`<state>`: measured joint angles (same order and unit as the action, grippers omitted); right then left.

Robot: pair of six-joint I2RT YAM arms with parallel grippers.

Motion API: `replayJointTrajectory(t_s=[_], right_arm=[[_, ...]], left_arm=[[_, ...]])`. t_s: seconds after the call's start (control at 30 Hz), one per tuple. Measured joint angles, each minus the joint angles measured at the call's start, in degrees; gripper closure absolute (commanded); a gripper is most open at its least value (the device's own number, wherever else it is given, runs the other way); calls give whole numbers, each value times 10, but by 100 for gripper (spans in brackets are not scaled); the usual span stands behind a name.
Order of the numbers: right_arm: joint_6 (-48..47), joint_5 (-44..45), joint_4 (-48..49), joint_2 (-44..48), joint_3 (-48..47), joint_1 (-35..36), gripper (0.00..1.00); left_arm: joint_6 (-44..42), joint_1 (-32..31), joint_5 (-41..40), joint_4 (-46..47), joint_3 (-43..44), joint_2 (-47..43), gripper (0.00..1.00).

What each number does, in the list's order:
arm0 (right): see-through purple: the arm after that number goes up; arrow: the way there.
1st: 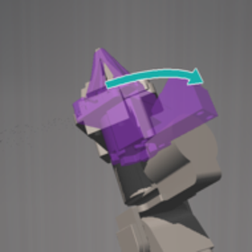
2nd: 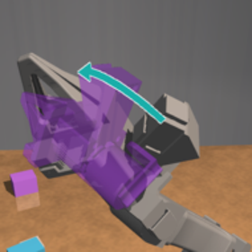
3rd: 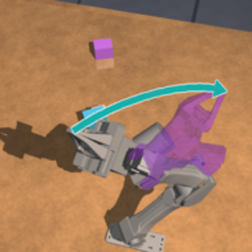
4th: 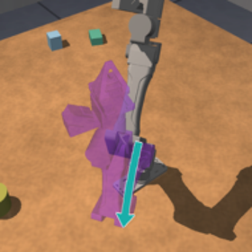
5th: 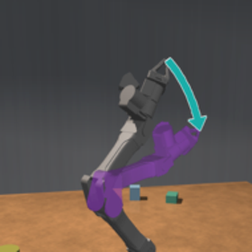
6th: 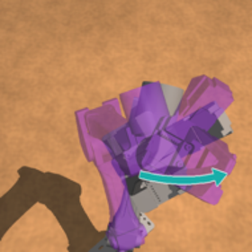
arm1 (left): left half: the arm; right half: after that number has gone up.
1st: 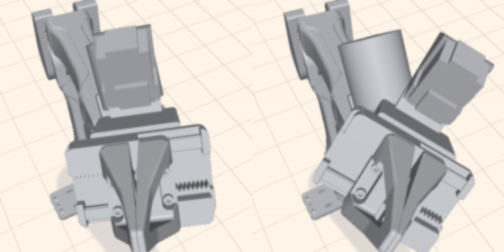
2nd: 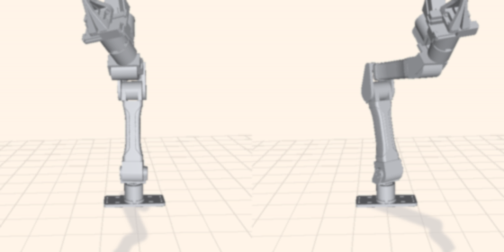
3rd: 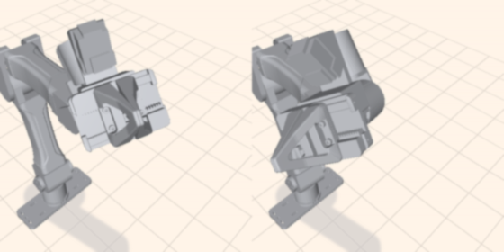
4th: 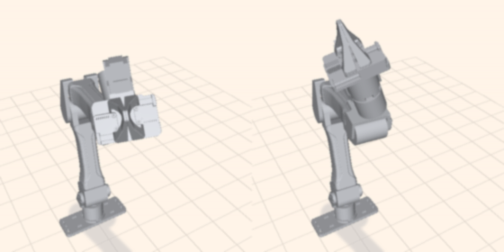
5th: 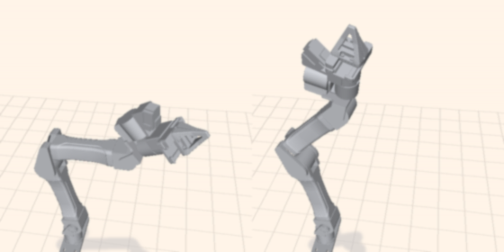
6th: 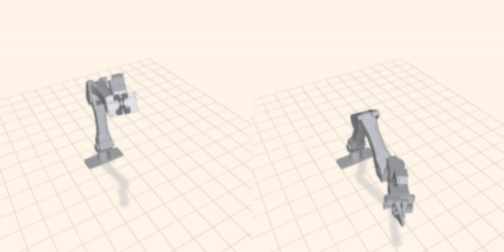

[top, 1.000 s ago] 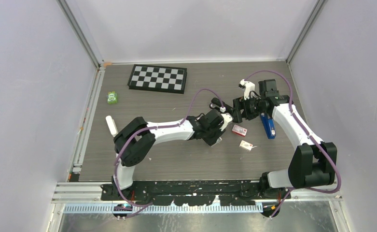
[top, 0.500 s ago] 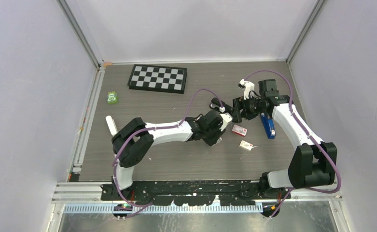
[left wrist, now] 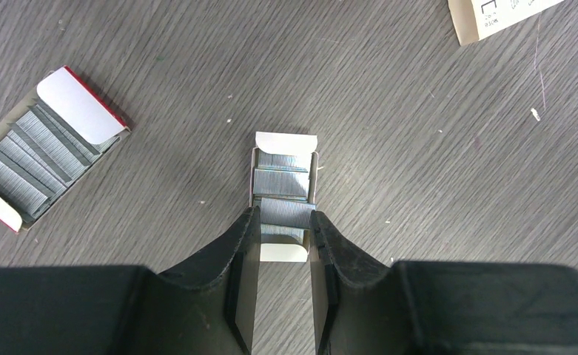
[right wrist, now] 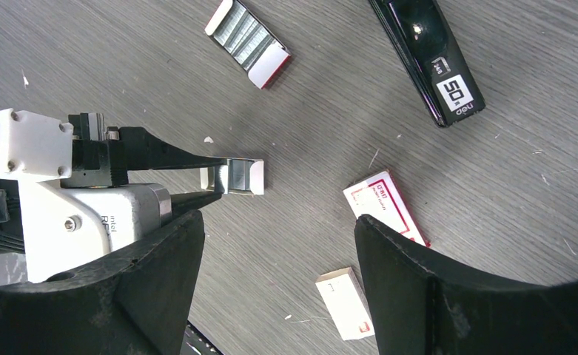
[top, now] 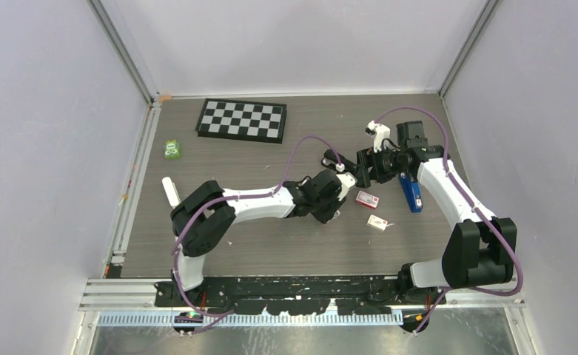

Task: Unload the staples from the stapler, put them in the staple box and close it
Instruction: Adjust the staple in the staple box.

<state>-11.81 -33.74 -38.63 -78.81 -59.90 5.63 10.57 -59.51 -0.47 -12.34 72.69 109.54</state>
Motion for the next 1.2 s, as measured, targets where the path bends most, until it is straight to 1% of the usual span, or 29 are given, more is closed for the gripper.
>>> replayJointTrajectory(t_s=[0.47, 0.8, 1.2], right_arm=[[0, -5, -1, 0, 0, 0, 21], [1, -9, -5, 0, 0, 3, 21], [2, -9, -5, 0, 0, 3, 21]], left_arm=[[12, -1, -11, 15, -9, -7, 76], [24, 0, -20, 44, -9, -17, 76], [27, -1, -26, 49, -9, -17, 76]])
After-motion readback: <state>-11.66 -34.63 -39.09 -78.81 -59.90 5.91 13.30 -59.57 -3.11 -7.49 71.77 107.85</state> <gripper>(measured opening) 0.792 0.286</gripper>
